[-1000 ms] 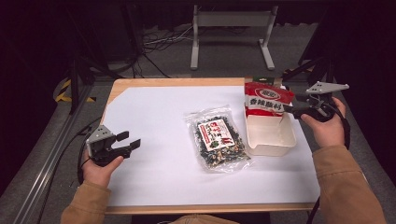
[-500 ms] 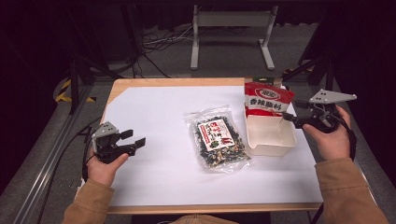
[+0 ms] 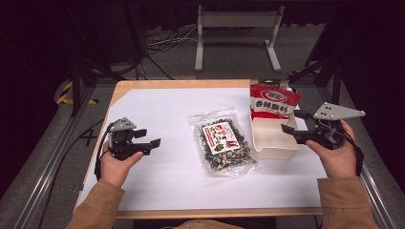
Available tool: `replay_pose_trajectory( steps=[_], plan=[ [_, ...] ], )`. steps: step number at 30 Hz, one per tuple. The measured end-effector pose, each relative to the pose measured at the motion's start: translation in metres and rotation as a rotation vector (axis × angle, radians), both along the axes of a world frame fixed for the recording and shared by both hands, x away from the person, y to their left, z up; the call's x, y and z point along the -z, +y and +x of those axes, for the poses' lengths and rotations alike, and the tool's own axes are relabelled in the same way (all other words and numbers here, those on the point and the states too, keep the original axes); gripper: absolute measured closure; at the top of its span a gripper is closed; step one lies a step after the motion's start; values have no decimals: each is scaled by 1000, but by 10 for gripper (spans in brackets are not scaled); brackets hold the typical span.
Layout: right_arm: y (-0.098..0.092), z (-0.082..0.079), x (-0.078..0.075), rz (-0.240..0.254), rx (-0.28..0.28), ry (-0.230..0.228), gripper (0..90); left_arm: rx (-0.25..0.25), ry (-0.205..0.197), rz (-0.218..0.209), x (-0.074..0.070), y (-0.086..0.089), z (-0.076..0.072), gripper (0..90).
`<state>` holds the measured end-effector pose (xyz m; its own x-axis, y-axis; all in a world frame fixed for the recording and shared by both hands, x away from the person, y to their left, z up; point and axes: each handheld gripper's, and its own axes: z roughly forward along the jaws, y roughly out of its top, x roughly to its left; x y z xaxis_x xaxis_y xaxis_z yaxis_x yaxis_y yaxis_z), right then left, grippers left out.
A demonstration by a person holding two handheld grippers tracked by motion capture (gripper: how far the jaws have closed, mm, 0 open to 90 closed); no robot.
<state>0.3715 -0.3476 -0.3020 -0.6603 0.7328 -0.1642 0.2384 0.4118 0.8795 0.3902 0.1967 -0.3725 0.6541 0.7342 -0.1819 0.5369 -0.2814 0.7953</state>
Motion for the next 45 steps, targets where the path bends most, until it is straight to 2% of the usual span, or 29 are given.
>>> replay_pose_trajectory(
  steps=[2,5,9,18,21,22,29,32,34,45],
  plan=[
    [1,-4,-1,-5,0,-19,314,9,6,4,-1,-6,3,286],
    [2,-9,-1,21,-3,-41,314,13,30,5,-2,-16,7,269],
    [7,-11,-1,-8,-4,-34,312,20,44,11,-1,-29,12,263],
    [14,-9,3,-2,-28,-19,306,60,68,-10,4,-53,22,264],
    [16,-8,4,-3,-32,-16,304,86,92,-35,8,-60,25,255],
    [17,-8,5,-4,-37,-14,303,104,119,-57,11,-65,25,247],
    [21,-9,5,-6,-45,-14,302,146,154,-55,20,-79,27,235],
    [23,-9,6,-6,-48,-12,302,167,187,-66,25,-86,27,236],
    [24,-9,7,-9,-53,-13,302,177,196,-58,28,-90,27,236],
    [27,-14,10,-19,-54,-8,300,186,255,-87,46,-106,40,240]
  ],
)
